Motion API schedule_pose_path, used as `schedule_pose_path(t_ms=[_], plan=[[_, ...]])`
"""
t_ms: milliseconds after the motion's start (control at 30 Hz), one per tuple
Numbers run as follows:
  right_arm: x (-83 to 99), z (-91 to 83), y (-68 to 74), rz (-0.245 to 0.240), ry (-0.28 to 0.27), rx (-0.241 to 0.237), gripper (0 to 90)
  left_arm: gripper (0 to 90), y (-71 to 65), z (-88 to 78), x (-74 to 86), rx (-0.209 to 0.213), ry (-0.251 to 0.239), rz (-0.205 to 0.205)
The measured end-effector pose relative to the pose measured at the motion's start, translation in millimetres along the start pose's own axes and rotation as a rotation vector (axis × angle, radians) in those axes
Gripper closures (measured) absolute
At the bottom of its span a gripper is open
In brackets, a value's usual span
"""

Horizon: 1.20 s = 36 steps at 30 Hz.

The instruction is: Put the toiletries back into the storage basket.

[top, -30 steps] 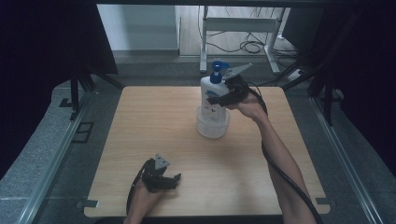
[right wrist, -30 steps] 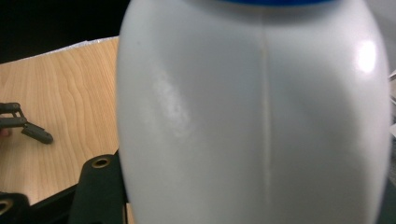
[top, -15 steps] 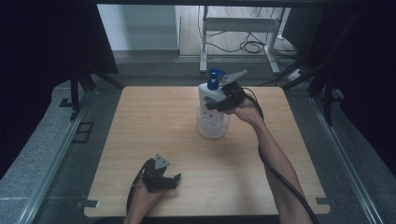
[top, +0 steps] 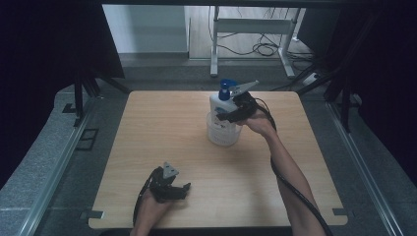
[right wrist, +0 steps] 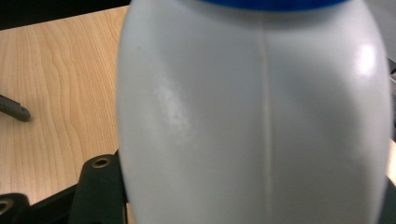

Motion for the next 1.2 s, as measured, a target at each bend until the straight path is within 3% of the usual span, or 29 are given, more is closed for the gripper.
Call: schedule_pose_path(t_ms=[633,900,1200], plan=[[9.2,4.0,-1.3,0.032,-0.019,-0.021,36.0,13.1,0.0,0.1,0.0,0.001,-0.001,0.001],[7.3,0.4,-0.4,0.023,-0.042,0.004,21.0,13.1,0.0,0.0,0.0,0.0,0.0,0.002],[7.1,-3.8,2.2,0.008,-0.049,0.027,12.8,13.1,-0.3,-0.1,0.1,-0.002,0.0,0.0]])
Point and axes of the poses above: each handheld gripper's, and its own axes: z roughly forward along the jaws, x roughly out of its underside, y roughly to its left, the point moved 7 cm from there along z, roughly forward along the jaws, and after that the axes turned 6 degrees about z, right-handed, at the moved point
